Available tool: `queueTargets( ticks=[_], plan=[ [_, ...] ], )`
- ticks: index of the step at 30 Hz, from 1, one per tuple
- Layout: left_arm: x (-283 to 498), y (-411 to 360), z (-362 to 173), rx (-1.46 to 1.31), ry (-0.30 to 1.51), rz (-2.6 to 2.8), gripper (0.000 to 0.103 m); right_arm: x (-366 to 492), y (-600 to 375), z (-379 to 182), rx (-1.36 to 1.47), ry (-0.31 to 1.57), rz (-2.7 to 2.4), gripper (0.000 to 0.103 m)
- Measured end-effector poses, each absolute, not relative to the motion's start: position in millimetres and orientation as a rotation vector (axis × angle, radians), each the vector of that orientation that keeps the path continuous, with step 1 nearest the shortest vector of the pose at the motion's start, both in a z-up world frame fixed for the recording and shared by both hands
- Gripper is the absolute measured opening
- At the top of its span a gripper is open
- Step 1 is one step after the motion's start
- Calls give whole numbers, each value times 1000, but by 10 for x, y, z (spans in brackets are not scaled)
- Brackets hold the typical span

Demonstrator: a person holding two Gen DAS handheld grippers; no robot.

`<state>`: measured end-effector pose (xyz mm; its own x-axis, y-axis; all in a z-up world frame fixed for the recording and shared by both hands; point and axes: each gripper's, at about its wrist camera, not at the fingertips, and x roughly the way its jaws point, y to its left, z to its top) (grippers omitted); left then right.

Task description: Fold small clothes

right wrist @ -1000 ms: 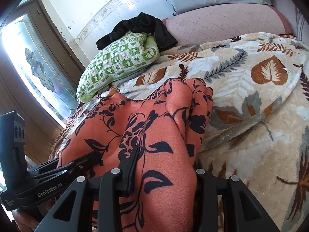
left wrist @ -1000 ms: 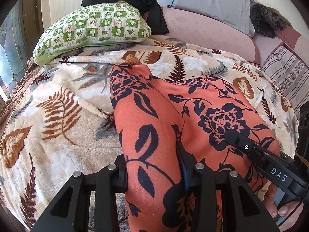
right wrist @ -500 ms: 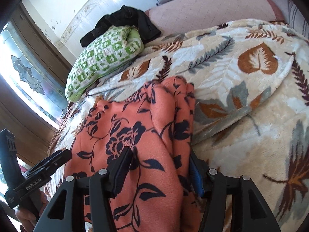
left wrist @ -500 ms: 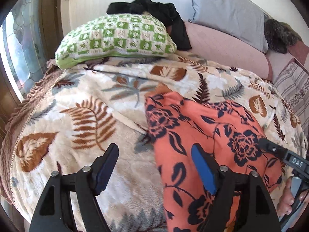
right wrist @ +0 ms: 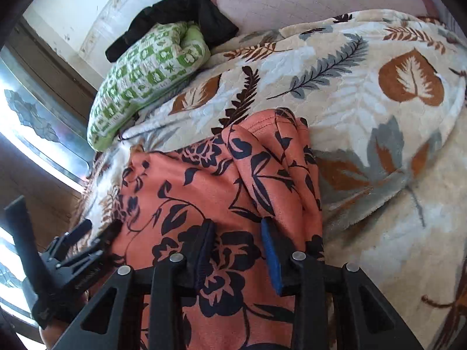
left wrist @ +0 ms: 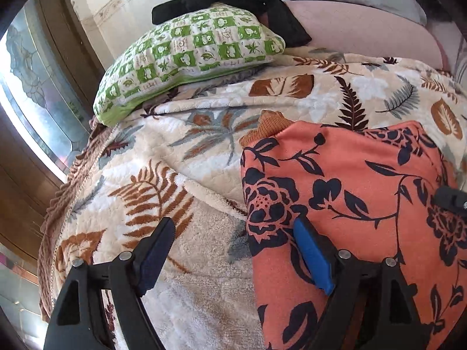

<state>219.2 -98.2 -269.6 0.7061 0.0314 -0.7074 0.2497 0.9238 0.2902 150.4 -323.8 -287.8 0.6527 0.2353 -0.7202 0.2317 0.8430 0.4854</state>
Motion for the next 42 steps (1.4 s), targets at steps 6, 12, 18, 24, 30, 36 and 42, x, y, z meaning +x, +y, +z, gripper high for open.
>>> queueTargets(
  ticks=[6, 12, 18, 24, 30, 36, 42],
  plan=[
    [1954, -914, -2457, 324, 768, -190, 84, 1198, -3074, -2544, 463, 815, 27, 38],
    [1608, -752, -2290, 124, 810, -311, 85, 809, -2887, -2272, 369, 764, 42, 38],
    [1446, -833, -2716, 208, 938, -278, 87, 710, -2813, -2751, 357, 990, 4, 39],
    [1260, -735, -2461, 179, 866, -229, 87, 557, -2748, -2543, 342, 928, 11, 38],
    [1089, -686, -2311, 157, 837, -225, 87, 324, -2808, -2286, 303, 812, -66, 38],
    [1107, -714, -2516, 182, 879, -203, 87, 360, -2968, -2317, 355, 788, -67, 38],
    [1206, -628, -2806, 166, 884, -196, 103, 584, -2965, -2694, 350, 949, -77, 39]
  ],
)
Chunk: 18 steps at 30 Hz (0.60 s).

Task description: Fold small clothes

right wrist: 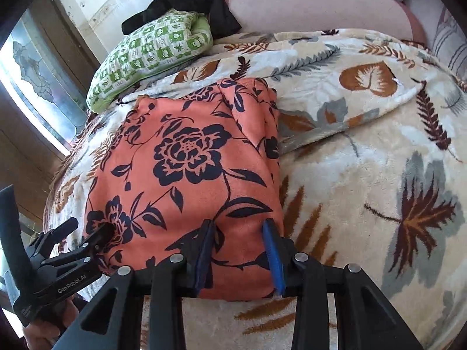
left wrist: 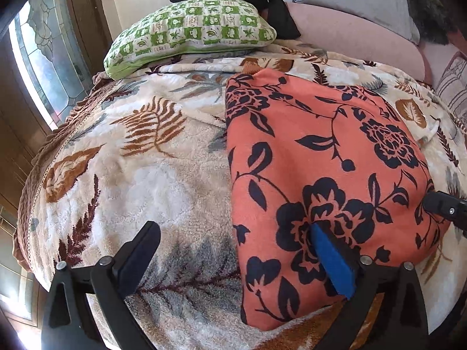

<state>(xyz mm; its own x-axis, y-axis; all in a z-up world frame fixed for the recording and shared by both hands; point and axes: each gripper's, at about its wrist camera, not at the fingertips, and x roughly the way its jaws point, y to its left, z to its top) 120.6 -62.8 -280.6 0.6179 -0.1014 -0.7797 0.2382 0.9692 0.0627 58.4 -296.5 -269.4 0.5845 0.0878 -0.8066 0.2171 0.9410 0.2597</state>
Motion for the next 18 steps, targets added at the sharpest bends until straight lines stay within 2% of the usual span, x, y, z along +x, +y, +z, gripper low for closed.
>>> queueTargets(
  ticks=[5, 9, 13, 16, 18],
  plan=[
    [1298, -559, -2884, 46, 936, -243, 103, 759, -2999, -2326, 333, 830, -76, 39],
    [1284, -574, -2962, 8, 954, -257, 103, 1334, -3050, -2217, 364, 836, -65, 39],
    [1308, -563, -2989, 10, 956, -289, 103, 1971, -3081, -2447, 421, 925, -55, 39],
    [1305, -556, -3003, -4, 951, -294, 103, 2280, -3198, -2896, 465, 1050, -115, 39],
    [1277, -554, -3001, -6, 940, -286, 103, 2244, -3202, -2881, 458, 999, -103, 40]
  ],
)
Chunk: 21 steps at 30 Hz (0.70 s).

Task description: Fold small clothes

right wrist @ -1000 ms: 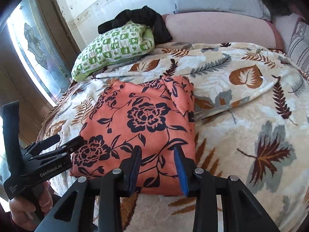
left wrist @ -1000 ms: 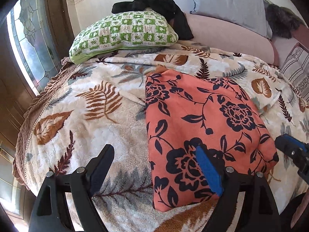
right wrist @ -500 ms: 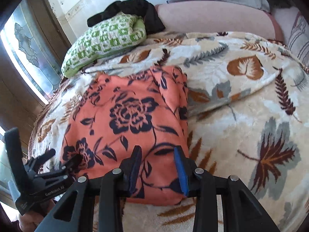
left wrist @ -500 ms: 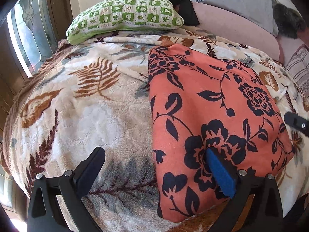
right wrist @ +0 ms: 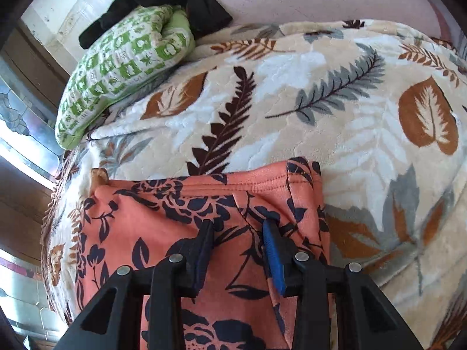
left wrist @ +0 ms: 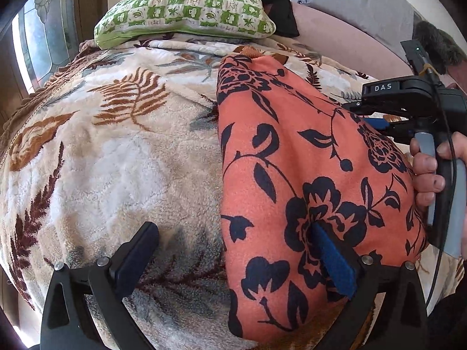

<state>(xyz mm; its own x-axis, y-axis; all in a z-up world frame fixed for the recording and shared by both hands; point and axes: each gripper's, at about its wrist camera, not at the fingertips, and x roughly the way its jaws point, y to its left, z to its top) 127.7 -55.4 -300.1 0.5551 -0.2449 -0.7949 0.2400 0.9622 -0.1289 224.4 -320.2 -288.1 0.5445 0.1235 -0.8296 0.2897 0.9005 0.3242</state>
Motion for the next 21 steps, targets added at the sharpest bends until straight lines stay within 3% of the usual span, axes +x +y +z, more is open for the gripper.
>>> queueTargets(
  ticks=[2, 5, 9, 13, 21],
  plan=[
    [1285, -527, -2988, -18, 942, -293, 103, 2122, -3183, -2787, 455, 976, -97, 40],
    [1299, -525, -2883, -2, 956, -273, 103, 1801, -3182, -2585, 451, 939, -93, 49],
    [1151, -628, -2549, 166, 827, -180, 103, 1175, -3106, -2200, 380, 852, -80, 58],
    [927, -622, -2038, 192, 672, -135, 103, 567, -2979, -1822, 281, 752, -80, 60],
    [539, -485, -1206, 136, 567, -69, 103, -161, -2823, -1190, 234, 594, -123, 61]
  ],
)
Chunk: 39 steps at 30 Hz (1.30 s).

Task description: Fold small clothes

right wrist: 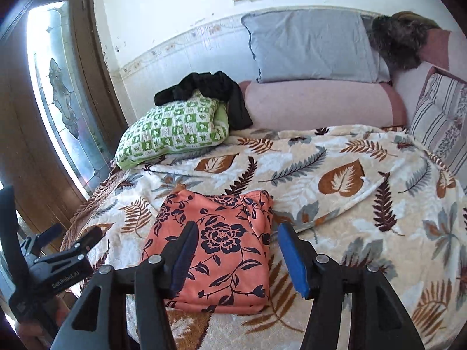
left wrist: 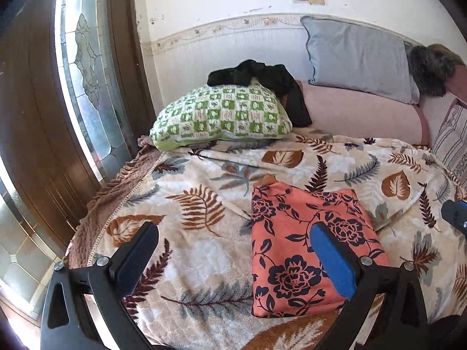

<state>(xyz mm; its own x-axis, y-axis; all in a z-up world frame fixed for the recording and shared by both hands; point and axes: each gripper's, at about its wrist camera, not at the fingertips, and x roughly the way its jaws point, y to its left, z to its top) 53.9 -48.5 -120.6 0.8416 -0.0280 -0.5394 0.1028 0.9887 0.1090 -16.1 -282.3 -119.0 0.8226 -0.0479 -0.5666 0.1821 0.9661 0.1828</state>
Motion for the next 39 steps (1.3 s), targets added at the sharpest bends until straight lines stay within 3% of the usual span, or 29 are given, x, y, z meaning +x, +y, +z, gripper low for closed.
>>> queueTargets(
  ticks=[15, 39],
  plan=[
    [-259, -448, -184, 158, 362, -119, 103, -814, -2576, -655, 237, 523, -150, 63],
    [-812, -546, 186, 187, 282, -252, 103, -1325, -2381, -165, 172, 413, -242, 65]
  ],
)
